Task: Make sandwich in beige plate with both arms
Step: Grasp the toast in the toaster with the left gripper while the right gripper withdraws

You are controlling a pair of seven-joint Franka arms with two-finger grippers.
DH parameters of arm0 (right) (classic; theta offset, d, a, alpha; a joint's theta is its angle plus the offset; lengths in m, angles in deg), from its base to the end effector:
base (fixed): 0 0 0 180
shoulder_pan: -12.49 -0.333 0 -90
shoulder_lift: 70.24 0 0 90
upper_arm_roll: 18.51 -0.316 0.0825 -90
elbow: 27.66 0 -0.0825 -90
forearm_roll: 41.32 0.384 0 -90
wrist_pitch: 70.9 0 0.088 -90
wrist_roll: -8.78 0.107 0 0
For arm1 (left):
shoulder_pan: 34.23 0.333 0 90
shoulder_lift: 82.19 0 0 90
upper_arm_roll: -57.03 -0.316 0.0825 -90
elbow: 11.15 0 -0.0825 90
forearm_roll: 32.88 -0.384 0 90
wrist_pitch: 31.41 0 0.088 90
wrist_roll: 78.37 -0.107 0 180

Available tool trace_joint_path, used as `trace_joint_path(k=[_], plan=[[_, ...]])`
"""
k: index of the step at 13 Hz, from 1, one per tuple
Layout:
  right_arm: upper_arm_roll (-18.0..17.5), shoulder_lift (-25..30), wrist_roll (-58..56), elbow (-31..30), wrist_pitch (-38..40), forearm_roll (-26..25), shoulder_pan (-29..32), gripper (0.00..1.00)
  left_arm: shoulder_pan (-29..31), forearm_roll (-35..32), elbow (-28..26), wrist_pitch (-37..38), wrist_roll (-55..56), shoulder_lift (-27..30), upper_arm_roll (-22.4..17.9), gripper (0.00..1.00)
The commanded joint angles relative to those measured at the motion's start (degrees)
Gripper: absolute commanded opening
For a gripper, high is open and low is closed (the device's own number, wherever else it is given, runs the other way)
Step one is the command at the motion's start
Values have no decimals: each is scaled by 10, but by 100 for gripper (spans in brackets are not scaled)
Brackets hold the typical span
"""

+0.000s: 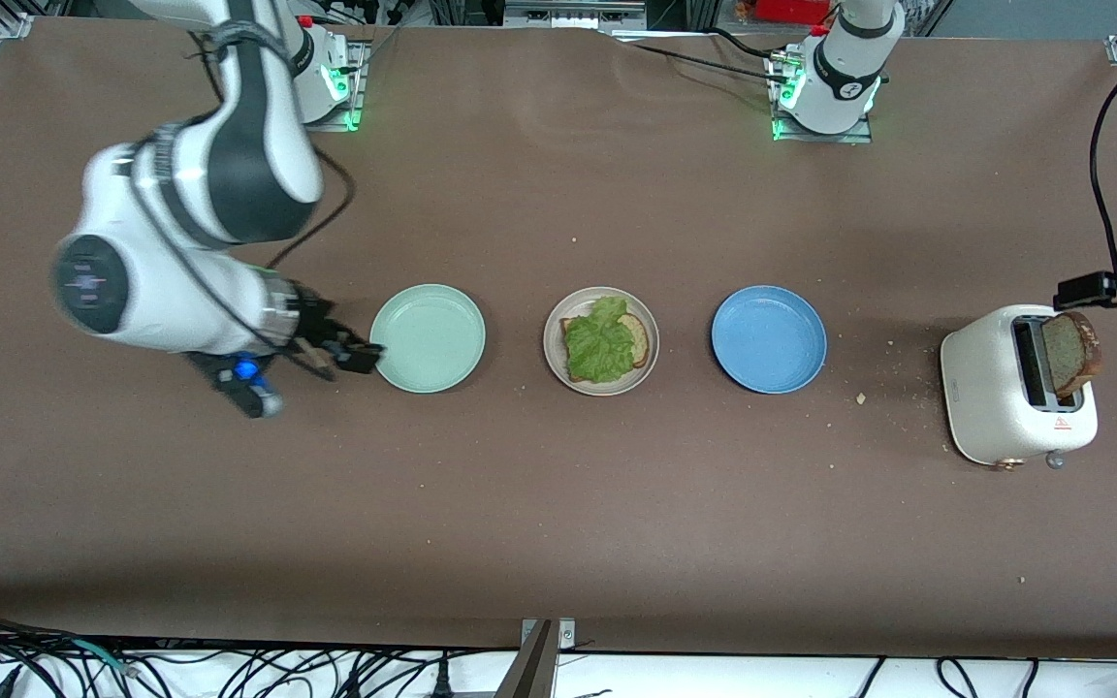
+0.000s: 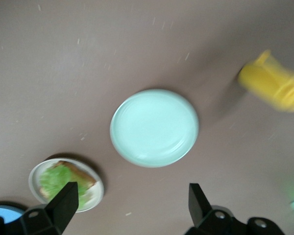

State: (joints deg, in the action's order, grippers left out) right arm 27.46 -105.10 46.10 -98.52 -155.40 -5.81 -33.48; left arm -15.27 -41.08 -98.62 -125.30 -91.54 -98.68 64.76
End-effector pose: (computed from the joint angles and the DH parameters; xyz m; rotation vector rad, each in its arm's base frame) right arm 0.6522 0.2015 0.4730 -2.8691 0.8907 0.3874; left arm 0.6124 0.1456 0.4812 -3.0624 0.0824 0.2930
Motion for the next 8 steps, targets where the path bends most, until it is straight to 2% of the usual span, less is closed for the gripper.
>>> trace_joint_path(k=[1, 3, 5, 6, 7, 8], plan=[[48, 7, -131, -1, 13, -26, -12, 99, 34, -19, -5, -45, -38, -26, 7, 99], [71, 9, -207, -1, 14, -60, -13, 99, 52, -23, -30, -74, -38, -35, 7, 99], [94, 29, -264, -1, 14, -64, -11, 99, 63, -51, -78, -137, -38, -38, 7, 94], [108, 26, -289, -1, 8, -69, -11, 99, 65, -55, -84, -149, -34, -40, 7, 86], [113, 28, -316, -1, 11, -85, -4, 99, 68, -55, -84, -147, -29, -45, 7, 61], [106, 29, -359, -1, 11, -96, 22, 99, 70, -54, -84, -141, -33, -44, 8, 12]])
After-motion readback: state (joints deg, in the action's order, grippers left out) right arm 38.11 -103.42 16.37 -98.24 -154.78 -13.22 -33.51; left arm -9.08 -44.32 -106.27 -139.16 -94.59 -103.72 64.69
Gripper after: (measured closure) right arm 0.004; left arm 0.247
